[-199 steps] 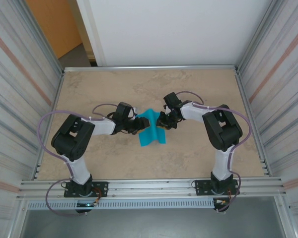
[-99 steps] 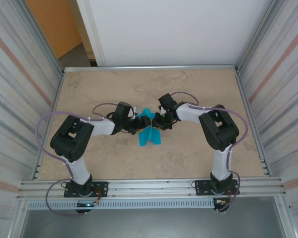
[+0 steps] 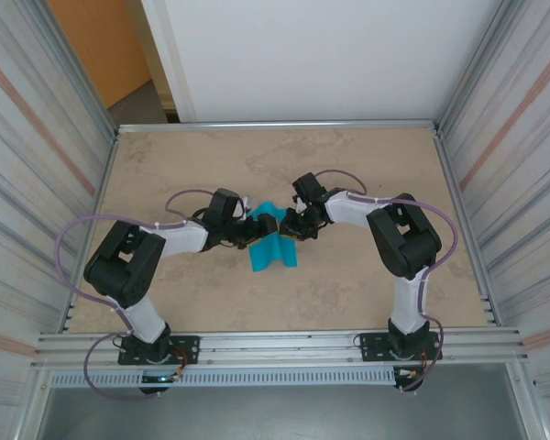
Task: Fold a paper plane with a square sheet of paper (pick it up from the middle)
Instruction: First fold in half a square sheet of paper at the center of the table.
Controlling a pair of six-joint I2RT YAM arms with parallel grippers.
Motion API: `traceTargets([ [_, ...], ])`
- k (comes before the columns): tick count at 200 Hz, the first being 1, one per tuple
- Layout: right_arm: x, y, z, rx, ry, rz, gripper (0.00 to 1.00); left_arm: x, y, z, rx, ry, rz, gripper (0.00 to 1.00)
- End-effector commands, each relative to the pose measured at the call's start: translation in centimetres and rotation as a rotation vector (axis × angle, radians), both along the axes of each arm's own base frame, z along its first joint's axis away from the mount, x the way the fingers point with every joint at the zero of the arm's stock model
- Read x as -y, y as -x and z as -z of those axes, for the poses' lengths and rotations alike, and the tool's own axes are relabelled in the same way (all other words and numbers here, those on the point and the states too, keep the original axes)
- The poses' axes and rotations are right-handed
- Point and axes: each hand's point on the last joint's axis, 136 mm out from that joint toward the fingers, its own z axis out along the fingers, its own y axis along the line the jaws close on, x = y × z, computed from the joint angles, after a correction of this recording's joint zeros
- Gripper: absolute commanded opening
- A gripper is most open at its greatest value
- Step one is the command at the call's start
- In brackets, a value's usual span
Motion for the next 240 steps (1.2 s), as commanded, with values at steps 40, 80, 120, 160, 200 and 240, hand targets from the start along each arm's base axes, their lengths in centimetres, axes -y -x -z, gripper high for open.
traceTargets([
  [40,0.0,1.8,1.8,-0.083,0.009,0.004,0.23,0.0,0.3,1.7,-0.063,-0.074,0.021,0.76],
  [80,-0.2,2.1,2.2,-0.103,-0.011,0.01,0.23,-0.5,0.7,3.4,-0.127,-0.117,0.01,0.7],
  [120,-0.3,2.3,2.0,-0.108,-0.033,0.023,0.23,-1.0,0.9,4.1,-0.162,-0.153,-0.002,0.6],
  [160,0.4,1.2,0.3,-0.059,-0.056,0.058,0.24,-0.9,0.9,3.9,-0.158,-0.161,0.007,0.49],
  [200,2.9,-0.6,-3.2,0.061,-0.098,0.133,0.37,-0.5,0.4,2.0,-0.089,-0.137,0.04,0.34],
  [240,5.5,-1.8,-6.4,0.162,-0.158,0.164,0.5,0.3,-0.4,-3.2,0.041,-0.01,0.083,0.27],
])
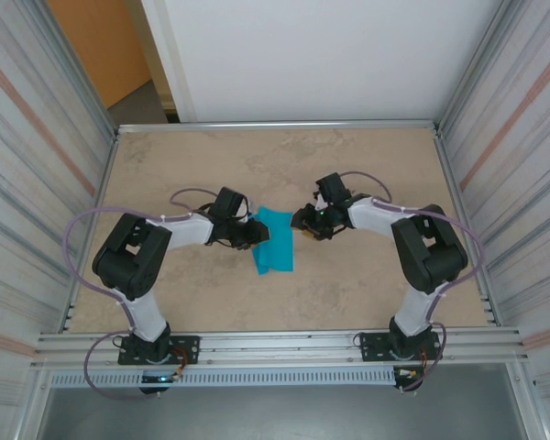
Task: Fold a paper plane with a square sheet of paper (pick it up from the middle)
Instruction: First fold in half a square sheet of paper at the center of the table.
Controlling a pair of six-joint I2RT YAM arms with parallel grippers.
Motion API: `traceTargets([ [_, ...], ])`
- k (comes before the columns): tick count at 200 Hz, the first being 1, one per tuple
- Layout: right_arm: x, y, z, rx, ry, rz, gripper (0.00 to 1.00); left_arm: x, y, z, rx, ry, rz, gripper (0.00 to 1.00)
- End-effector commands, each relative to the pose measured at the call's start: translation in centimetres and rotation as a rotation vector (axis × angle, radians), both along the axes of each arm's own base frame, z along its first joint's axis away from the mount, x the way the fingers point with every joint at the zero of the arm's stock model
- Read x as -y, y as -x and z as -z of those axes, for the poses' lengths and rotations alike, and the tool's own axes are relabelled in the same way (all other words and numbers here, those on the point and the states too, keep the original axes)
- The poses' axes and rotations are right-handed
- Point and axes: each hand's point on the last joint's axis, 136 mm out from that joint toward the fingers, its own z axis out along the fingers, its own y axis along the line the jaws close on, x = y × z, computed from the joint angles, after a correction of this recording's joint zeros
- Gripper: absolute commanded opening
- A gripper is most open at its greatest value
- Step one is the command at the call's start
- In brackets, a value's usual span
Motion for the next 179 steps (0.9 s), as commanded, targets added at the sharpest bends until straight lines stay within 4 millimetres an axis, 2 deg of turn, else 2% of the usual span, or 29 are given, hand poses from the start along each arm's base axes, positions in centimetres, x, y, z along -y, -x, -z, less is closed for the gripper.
traceTargets([
  [1,1.0,-1.1,-2.9,0.106,-0.039,0.01,0.51,1.0,-0.8,-5.2,0.126,0.115,0.052,0.27],
  [20,1.0,-1.1,-4.6,0.157,-0.09,-0.027,0.59,1.0,-1.2,-8.3,0.175,0.217,0.056,0.26],
  [62,-1.5,-0.6,-9.6,0.27,-0.281,-0.121,0.8,0.5,-1.8,-13.9,0.199,0.416,0.076,0.26],
  [95,-3.1,-0.5,-12.7,0.31,-0.392,-0.17,0.84,0.5,-1.7,-16.8,0.204,0.523,0.103,0.26],
  [135,-4.6,-0.4,-13.7,0.3,-0.445,-0.23,0.82,0.7,-1.7,-18.4,0.21,0.583,0.122,0.26],
  [179,-5.3,0.0,-16.1,0.352,-0.532,-0.266,0.72,-0.3,-2.3,-16.3,0.189,0.529,0.08,0.26],
])
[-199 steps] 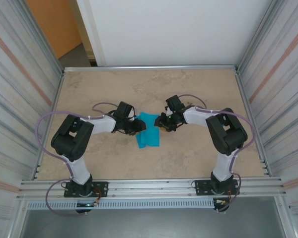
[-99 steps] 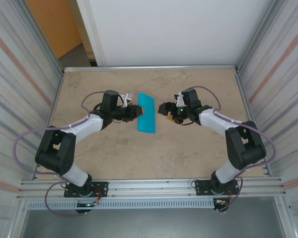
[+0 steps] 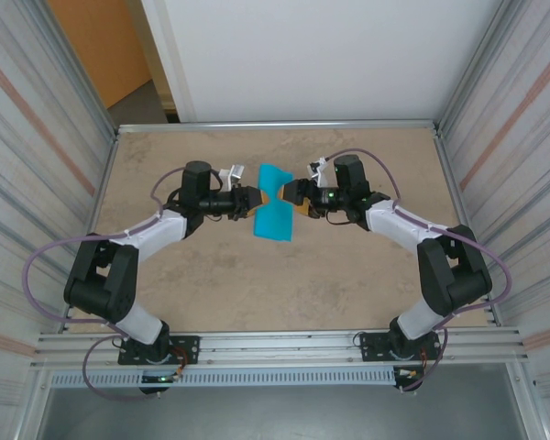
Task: Fold a paper plane with a square sheet of paper (pick it up from the middle)
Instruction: First fold in half a square sheet of paper at the center of the table.
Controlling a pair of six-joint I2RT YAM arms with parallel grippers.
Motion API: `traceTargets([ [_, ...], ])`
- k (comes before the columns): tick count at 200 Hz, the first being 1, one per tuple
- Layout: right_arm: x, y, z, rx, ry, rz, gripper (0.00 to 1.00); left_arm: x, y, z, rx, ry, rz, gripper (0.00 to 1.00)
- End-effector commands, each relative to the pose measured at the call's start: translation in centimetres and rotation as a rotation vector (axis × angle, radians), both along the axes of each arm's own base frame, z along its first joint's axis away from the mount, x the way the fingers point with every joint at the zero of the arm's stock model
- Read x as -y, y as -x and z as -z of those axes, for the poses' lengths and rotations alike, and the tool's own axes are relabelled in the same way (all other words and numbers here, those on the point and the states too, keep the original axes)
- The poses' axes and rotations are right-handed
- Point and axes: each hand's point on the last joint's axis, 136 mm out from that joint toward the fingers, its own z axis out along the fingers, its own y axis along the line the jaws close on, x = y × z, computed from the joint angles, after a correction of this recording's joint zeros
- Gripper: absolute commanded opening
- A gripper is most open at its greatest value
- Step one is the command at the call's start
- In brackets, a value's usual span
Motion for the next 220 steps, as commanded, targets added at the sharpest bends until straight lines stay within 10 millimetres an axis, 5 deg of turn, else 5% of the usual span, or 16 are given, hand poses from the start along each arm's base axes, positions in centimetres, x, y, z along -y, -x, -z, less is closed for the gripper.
traceTargets([
  [1,-0.8,0.3,-2.6,0.043,-0.07,-0.044,0.72,-0.6,-0.2,-0.9,0.023,0.009,-0.003,0.26],
  [39,0.5,0.0,-2.4,0.045,-0.031,0.006,0.56,-1.5,-0.7,0.1,0.012,-0.014,-0.03,0.26],
  [117,-0.1,-0.5,-0.9,-0.034,0.013,-0.002,0.09,-1.6,-0.5,0.4,0.005,-0.027,-0.031,0.27],
  [135,0.6,-1.1,-0.4,-0.051,0.047,0.031,0.03,-2.3,-0.5,1.2,0.0,-0.081,-0.06,0.37],
  [183,4.9,-1.9,-0.8,-0.05,0.127,0.124,0.0,-7.7,-0.6,3.9,0.018,-0.323,-0.264,0.84],
  [220,7.7,-1.3,-3.5,-0.009,0.224,0.162,0.0,-9.8,-0.3,3.1,0.052,-0.341,-0.321,0.96],
])
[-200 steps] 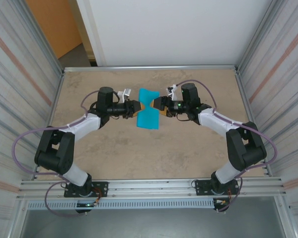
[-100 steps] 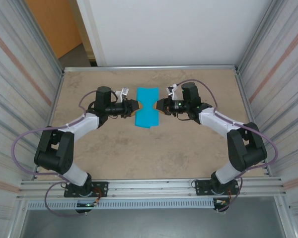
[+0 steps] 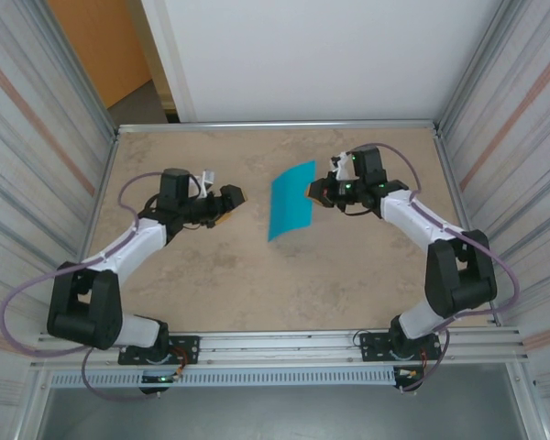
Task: Fold a paper plane with a square sheet of paper (pick it up from the middle)
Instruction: First fold in half a square sheet of paper at the center of the table.
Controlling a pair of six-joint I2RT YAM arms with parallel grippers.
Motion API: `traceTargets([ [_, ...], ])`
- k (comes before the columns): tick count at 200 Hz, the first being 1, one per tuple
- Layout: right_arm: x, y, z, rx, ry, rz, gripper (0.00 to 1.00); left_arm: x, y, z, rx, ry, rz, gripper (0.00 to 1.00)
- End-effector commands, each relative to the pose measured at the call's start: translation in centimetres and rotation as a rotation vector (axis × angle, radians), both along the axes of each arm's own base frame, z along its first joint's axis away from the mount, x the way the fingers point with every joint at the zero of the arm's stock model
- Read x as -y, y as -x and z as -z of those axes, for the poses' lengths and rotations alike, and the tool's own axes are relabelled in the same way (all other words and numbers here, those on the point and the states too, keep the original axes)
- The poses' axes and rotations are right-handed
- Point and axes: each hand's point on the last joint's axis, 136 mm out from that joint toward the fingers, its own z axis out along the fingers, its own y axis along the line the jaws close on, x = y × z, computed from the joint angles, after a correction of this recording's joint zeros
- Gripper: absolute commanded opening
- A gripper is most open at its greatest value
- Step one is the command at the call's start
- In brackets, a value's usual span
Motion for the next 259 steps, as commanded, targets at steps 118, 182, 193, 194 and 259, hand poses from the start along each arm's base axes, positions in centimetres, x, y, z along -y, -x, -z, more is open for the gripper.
traceTargets([
  [118,-9.7,1.5,1.2,-0.046,-0.089,-0.164,0.02,-0.1,1.8,2.5,-0.036,0.026,0.007,0.94],
  [182,-8.8,1.8,10.8,-0.2,-0.036,-0.12,0.02,2.4,3.4,6.4,-0.119,-0.091,0.089,0.88],
  [193,-8.5,1.8,11.6,-0.207,-0.023,-0.116,0.02,2.9,3.5,7.0,-0.132,-0.118,0.098,0.87],
  [194,-8.5,1.8,11.6,-0.208,-0.02,-0.115,0.02,2.9,3.5,7.0,-0.133,-0.12,0.099,0.86],
  [259,-6.0,1.3,14.2,-0.236,0.058,-0.093,0.03,5.8,3.3,9.4,-0.195,-0.209,0.153,0.75],
])
